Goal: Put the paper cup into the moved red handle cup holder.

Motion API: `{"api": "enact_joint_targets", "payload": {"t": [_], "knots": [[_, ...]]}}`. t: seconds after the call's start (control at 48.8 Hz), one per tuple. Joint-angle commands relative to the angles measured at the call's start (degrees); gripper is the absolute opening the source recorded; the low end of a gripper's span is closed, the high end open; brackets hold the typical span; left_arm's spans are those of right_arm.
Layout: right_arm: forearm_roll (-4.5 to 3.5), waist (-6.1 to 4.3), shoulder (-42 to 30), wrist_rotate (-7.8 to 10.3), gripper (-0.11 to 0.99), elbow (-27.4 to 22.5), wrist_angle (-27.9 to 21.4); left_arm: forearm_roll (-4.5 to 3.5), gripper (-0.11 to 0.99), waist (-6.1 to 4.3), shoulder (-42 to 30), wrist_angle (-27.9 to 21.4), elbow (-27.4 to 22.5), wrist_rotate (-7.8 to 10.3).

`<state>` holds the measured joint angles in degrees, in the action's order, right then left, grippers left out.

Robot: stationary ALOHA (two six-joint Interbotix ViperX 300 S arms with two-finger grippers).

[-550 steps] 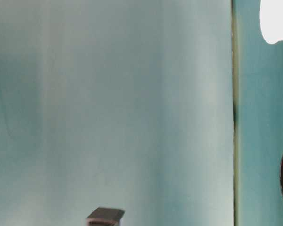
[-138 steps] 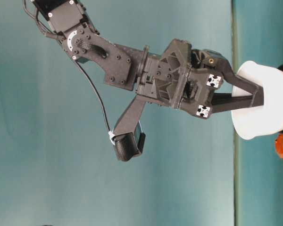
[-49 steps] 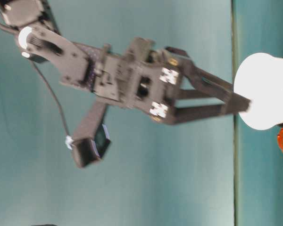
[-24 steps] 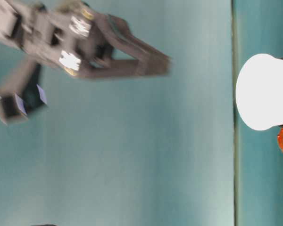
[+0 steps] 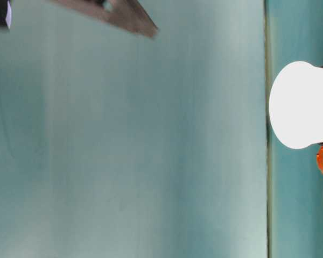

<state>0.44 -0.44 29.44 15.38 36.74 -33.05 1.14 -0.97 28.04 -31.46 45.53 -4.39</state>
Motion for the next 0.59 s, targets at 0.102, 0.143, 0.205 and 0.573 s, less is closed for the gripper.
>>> {"api": "enact_joint_targets", "payload": {"t": [0.102,0.143,0.205,0.573], "knots": [[0.00,0.09,6.1,0.26,0.83,3.3,0.4,0.09,0.95,-0.18,3.0,-1.8,-0.3,0.18],[-0.09,0.18,7.0,0.26,0.83,4.0,0.4,0.09,0.95,-0.18,3.6,-2.4,-0.3,0.18],[0.00,0.18,8.0,0.35,0.83,4.9,0.7,0.09,0.95,-0.18,4.6,-2.9,-0.1,0.26],[0.00,0.09,10.4,0.35,0.83,8.0,1.7,0.09,0.95,-0.35,9.1,-2.8,1.7,0.35]]}}
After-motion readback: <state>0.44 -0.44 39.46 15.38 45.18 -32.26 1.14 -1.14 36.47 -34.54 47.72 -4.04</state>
